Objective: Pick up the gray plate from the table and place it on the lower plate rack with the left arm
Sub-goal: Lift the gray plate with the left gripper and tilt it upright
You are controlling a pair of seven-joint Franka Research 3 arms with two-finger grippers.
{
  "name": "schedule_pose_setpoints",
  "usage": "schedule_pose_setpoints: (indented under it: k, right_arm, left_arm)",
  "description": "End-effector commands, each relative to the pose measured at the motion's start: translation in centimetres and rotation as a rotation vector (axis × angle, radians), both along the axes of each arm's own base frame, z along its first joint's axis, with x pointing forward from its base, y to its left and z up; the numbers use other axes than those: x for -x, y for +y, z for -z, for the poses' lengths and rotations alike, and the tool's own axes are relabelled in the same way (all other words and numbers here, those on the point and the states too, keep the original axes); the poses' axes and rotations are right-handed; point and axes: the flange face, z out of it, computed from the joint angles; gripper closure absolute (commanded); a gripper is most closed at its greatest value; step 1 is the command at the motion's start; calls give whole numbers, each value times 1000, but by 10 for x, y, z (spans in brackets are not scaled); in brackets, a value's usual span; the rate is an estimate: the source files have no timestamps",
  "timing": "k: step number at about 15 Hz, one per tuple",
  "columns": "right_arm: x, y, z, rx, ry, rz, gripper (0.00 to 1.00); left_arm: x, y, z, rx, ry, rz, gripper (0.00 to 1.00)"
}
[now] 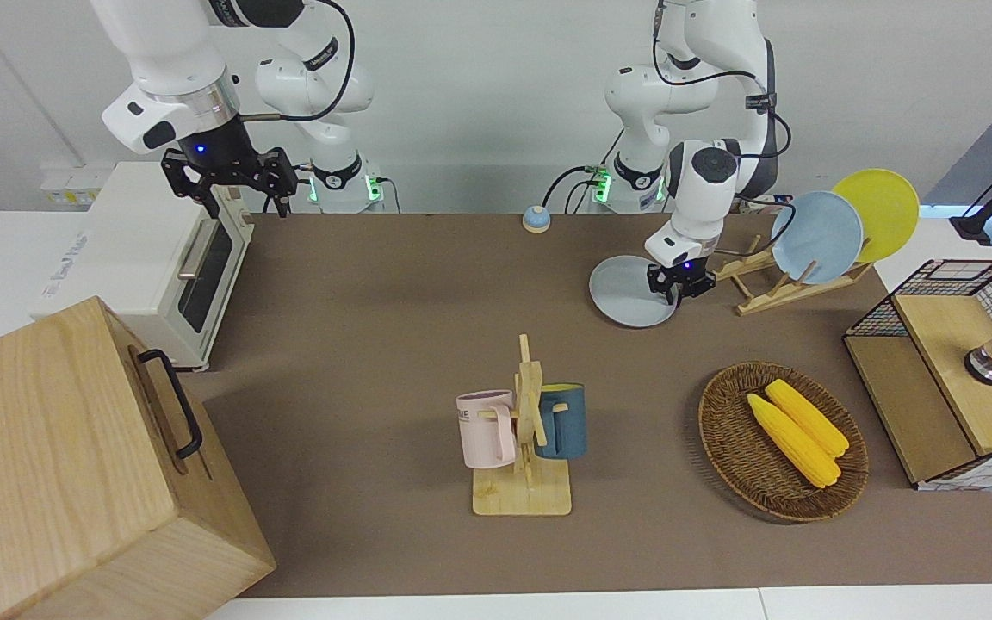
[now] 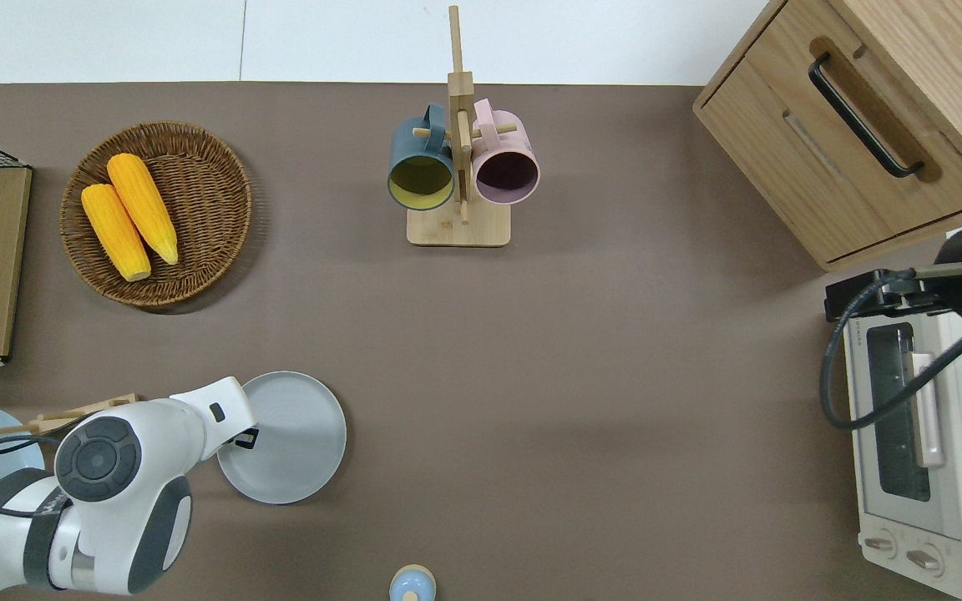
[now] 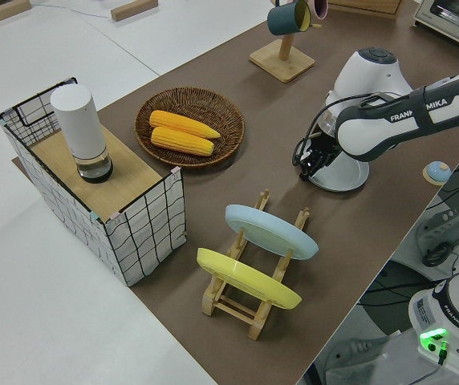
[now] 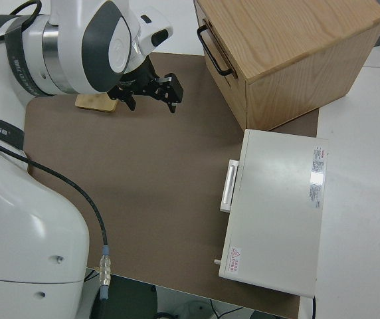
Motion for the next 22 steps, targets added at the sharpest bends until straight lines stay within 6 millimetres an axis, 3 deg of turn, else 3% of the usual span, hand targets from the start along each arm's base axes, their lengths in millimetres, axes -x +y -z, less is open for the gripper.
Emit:
schedule_pose_setpoints:
  k: [1,10,17,22]
  right_arm:
    - [0,1,-3,-3,-5,2,17]
    - [0,1,-3,-3,-5,2,17]
    - [0,1,-3,-3,-5,2,17]
    - [0,1,-3,-3,-5,2,17]
  left_arm:
    - [6,-3,7,-4,1,8,1000]
    - [1,2,-6,-12,3,-1,1000]
    - [-11,5,-43,-42,54,-17,1000]
    - [-13,5,-79,-65,83,-31,1000]
